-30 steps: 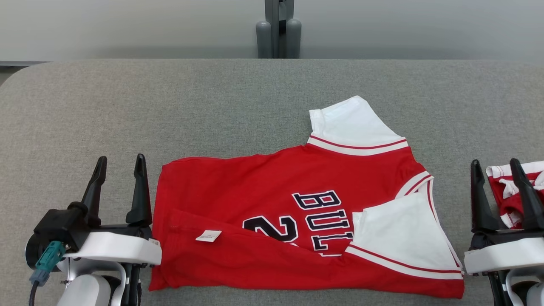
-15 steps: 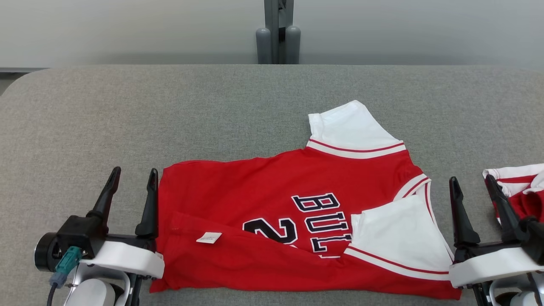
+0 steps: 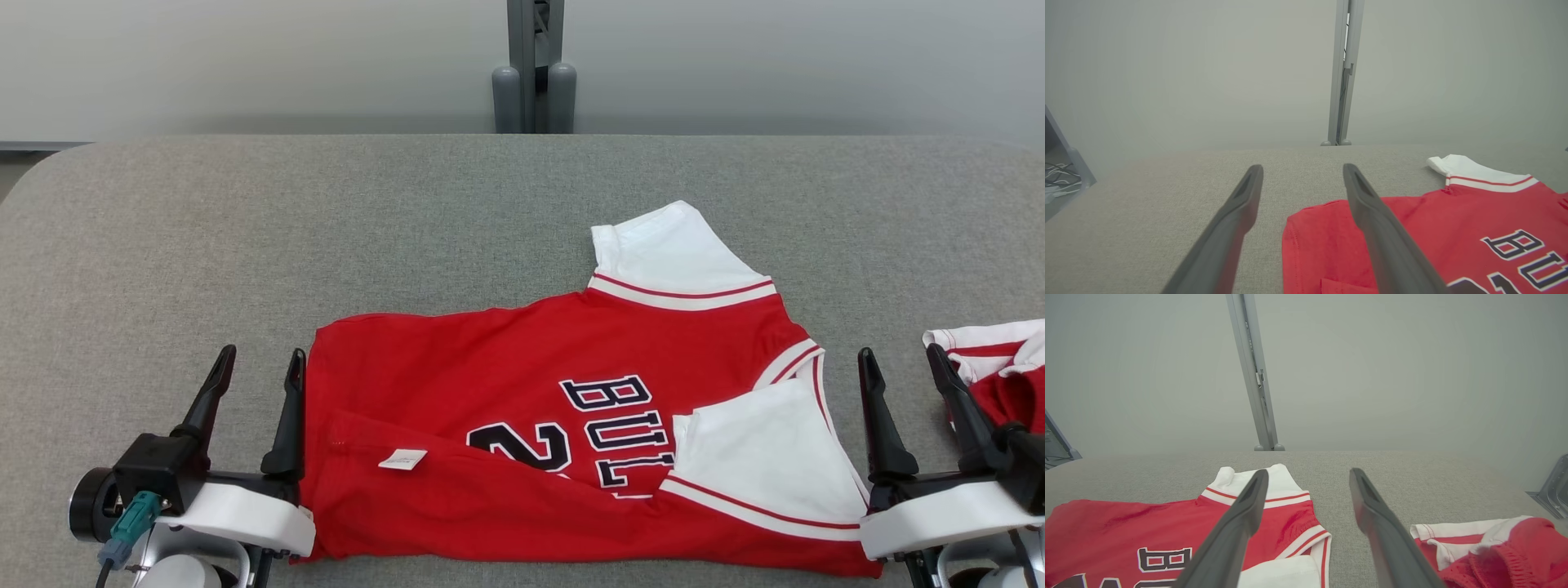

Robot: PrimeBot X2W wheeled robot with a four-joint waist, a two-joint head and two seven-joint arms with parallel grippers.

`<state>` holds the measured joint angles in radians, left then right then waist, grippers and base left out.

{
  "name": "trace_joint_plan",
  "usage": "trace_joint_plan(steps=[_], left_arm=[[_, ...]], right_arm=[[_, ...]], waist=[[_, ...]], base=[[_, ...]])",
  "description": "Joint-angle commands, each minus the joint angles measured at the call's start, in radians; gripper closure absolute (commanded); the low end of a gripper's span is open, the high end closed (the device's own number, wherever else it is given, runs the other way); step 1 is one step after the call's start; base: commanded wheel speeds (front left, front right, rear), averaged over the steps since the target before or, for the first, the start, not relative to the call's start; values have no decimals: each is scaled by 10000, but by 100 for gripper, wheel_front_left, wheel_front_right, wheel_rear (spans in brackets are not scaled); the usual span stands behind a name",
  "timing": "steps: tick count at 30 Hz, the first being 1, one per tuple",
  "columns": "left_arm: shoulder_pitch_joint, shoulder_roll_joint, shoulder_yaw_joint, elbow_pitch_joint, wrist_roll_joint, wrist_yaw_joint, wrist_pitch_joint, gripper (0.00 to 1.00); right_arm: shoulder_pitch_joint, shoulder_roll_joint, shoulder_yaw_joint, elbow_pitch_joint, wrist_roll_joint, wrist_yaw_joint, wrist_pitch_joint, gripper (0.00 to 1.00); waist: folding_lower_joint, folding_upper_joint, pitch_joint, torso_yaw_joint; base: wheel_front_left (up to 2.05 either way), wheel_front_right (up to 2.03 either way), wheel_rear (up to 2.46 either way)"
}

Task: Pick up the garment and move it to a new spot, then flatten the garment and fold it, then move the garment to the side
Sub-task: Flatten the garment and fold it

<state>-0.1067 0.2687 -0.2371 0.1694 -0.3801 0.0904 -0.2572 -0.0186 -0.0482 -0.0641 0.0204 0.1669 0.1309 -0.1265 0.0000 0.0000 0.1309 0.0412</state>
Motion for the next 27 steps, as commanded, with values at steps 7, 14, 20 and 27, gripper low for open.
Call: trace_joint_plan(steps=[7,14,20,27], left_arm=[[-424,151,-122,10,-39,-79,283,0],[-1827,380,-383,1013,-162,-676,1270,0],[-2936,506,-449,2538,-533,-1200,2217,0],[-3942,598,-538,4482,-1224,-1869,3344,0]], right_arm=[[-3,-58,-8,-37,66,-1,15,0],[-322,-59,217,-112,67,-1,0,0],[-560,-59,244,-64,34,-1,-96,0],[-813,-56,337,186,154,-1,-247,0]], waist=[[0,0,86,-3],[0,0,589,-252],[0,0,1106,-509],[0,0,1616,-773]], base=[[0,0,0],[0,0,0],[0,0,0],[0,0,0]])
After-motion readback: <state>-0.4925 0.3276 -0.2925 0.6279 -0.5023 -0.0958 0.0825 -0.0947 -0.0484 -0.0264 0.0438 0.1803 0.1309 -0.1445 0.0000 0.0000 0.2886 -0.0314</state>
